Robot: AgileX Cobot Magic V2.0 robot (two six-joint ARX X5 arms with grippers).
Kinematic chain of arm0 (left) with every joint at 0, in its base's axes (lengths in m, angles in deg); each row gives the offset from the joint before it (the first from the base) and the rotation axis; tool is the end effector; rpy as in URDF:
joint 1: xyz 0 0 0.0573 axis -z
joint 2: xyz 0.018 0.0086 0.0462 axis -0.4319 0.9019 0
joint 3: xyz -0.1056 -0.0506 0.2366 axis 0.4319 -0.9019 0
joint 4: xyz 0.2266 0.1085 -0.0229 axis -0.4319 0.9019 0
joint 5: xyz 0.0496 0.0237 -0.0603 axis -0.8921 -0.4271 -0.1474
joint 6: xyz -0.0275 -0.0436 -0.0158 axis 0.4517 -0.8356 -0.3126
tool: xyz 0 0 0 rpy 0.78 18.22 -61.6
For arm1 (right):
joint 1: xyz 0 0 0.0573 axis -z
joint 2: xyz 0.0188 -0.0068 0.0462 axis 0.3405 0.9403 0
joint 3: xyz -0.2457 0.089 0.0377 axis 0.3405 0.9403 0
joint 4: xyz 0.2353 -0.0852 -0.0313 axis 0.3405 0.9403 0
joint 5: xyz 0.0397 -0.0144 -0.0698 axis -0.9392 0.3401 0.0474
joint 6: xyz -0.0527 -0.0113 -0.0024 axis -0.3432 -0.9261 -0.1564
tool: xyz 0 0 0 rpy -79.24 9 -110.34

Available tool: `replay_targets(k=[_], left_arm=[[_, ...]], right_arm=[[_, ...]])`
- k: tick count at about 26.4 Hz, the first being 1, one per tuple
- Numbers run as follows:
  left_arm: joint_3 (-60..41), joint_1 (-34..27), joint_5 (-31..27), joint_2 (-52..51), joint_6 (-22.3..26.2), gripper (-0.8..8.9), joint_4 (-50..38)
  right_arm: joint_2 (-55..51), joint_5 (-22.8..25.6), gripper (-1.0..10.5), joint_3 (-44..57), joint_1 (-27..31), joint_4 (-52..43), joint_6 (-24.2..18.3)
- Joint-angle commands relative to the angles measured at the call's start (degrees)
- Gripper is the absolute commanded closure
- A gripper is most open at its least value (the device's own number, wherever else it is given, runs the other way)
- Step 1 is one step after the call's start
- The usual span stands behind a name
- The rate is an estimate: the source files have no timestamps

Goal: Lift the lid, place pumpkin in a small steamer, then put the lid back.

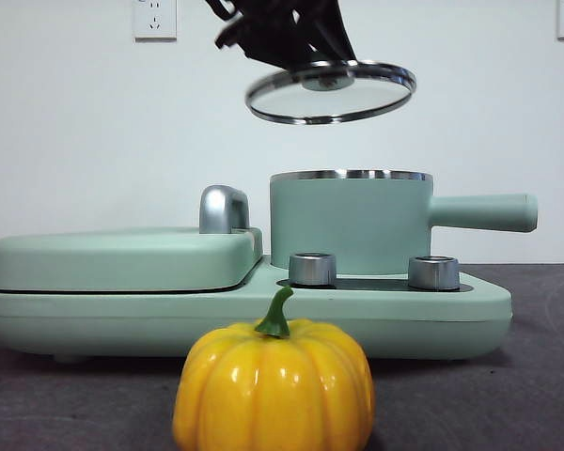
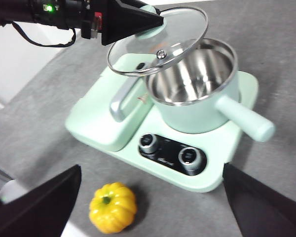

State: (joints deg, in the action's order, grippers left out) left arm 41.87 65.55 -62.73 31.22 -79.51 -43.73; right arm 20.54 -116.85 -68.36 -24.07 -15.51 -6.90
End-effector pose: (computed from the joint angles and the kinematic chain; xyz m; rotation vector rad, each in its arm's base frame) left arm 0.2879 -0.2471 0.3465 0.1687 0.4534 -0.8453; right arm 0.0577 0.0212 0.3502 0.2512 0.5430 0.6540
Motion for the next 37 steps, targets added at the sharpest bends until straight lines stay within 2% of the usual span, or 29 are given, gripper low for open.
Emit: replay_targets(k=[1, 6, 12, 25, 32, 37], left_arm=[[1.20, -0.35, -0.11, -2.19, 0.04, 7.59, 2.78], [1.20, -1.77, -0.11, -7.93, 1.60, 7.59, 12.20], [1.20, -3.61, -0.11, -13.64, 3.10, 7.59, 19.28], [1.16, -7.76, -0.11, -23.89, 5.55, 7.60, 32.15], [0.72, -9.44, -0.11, -28.89, 5.46, 7.60, 35.67], [-2.34, -9.90, -0.11, -33.03, 4.96, 7.60, 35.95]], right_arm=[[1.75, -2.32, 5.1, -1.01, -0.33, 0.66, 1.07], [7.32, -2.95, 5.2, -1.01, -4.24, 4.33, 1.79], [12.76, -0.42, 5.2, -1.01, -12.17, 1.36, 6.21], [28.98, 16.13, 5.2, -1.01, -40.92, -8.57, 16.13], [40.24, 20.90, 5.1, -1.01, -51.56, -14.32, 18.14], [47.56, 24.11, 4.6, -1.03, -55.41, -16.76, 18.56]])
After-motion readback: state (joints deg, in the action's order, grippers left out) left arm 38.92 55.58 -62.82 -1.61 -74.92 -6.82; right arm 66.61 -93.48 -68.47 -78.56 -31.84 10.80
